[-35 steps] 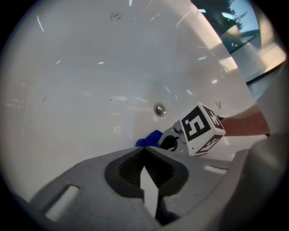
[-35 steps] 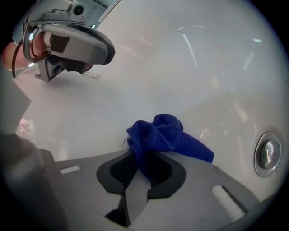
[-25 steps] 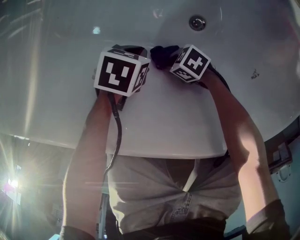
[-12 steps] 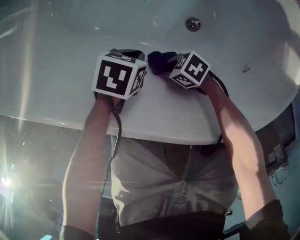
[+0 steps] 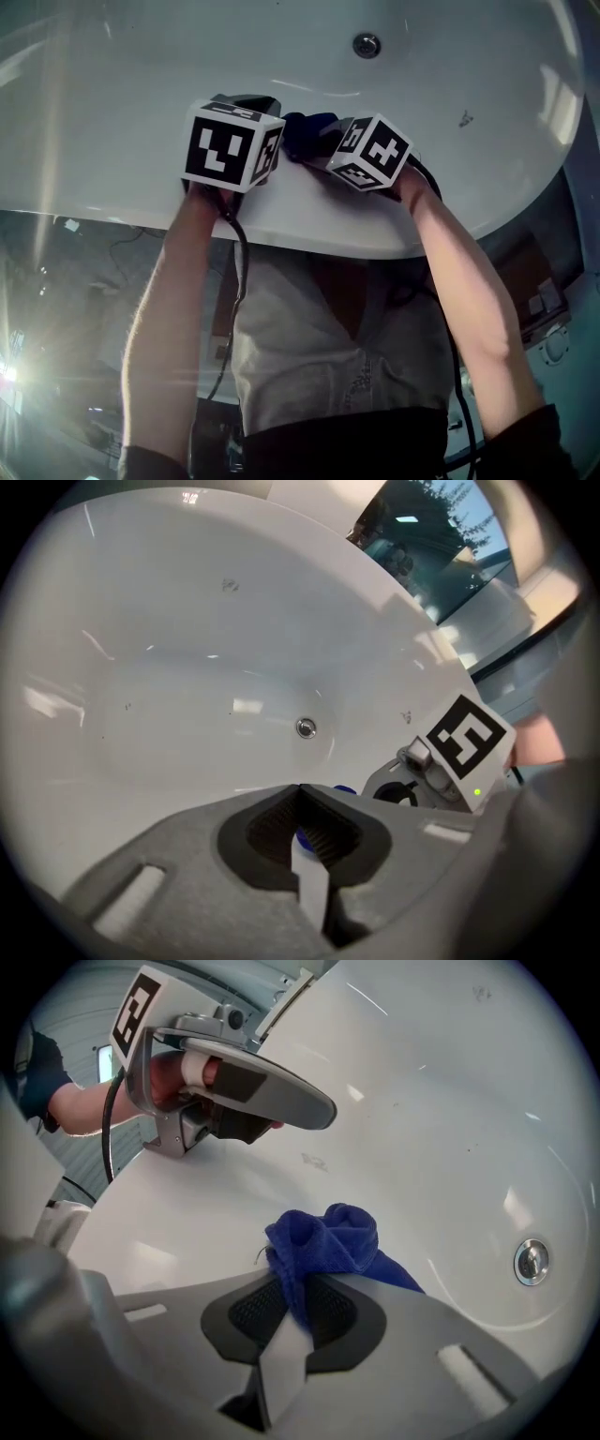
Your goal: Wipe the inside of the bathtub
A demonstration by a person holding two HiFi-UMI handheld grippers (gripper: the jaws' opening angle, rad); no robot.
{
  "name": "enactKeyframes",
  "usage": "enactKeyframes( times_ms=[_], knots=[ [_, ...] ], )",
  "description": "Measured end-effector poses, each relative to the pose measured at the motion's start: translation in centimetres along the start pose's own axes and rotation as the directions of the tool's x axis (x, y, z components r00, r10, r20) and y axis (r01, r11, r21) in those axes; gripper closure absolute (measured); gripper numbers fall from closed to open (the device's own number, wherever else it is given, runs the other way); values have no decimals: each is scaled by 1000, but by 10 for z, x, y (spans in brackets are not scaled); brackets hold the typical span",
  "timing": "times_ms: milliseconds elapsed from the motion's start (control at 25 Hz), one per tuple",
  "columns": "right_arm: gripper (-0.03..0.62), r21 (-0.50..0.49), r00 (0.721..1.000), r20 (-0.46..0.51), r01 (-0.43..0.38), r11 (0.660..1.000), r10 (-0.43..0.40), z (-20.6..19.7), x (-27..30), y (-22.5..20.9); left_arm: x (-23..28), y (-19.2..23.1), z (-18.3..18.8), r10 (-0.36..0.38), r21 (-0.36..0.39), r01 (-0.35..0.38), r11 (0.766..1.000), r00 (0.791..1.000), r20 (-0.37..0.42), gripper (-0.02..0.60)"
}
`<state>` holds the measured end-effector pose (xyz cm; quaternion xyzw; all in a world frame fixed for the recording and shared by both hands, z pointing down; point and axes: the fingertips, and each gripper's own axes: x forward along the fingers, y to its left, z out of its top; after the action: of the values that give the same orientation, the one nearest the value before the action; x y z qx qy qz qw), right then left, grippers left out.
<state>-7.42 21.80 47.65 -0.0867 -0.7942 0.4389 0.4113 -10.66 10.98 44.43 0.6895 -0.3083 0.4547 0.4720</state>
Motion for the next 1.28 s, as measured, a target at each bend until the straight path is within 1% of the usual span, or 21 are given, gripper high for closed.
enactKeyframes(
  times_ms=[200,320,440,520,640,760,880,960,1080,1280],
  knots=[
    [545,-9,1000,2,-25,1000,25,0,-16,35,-14,-16,-4,16,23,-16,1000,1000,-1,577],
    [545,-48,999,-23,-38,998,37,1,-23,51,-23,-15,-7,42,-12,-41,999,999,9,577],
    [545,-69,999,-23,-42,997,41,7,-32,64,-30,-16,-7,36,-31,-36,999,999,13,577],
    [545,-77,998,-10,-58,995,57,12,-37,77,-38,-15,-10,41,-15,-41,999,999,5,577],
    [545,-90,996,6,-87,992,88,18,-46,98,-47,-12,-12,69,25,-69,997,998,-11,577],
    [545,-102,994,24,-106,989,109,19,-57,116,-55,-10,-10,92,59,-92,994,996,-9,577],
    [545,-113,990,46,-125,986,131,22,-69,134,-64,-12,-10,95,66,-94,993,995,-18,577],
    [545,-101,987,68,-136,985,144,22,-75,143,-69,-16,-11,98,60,-96,994,995,-20,577],
    [545,-71,985,93,-138,988,144,18,-80,151,-72,-29,-12,87,63,-85,994,996,-28,577],
    [545,-76,983,121,-130,989,139,23,-82,146,-68,-34,-9,90,111,-83,990,994,-55,577]
  ],
)
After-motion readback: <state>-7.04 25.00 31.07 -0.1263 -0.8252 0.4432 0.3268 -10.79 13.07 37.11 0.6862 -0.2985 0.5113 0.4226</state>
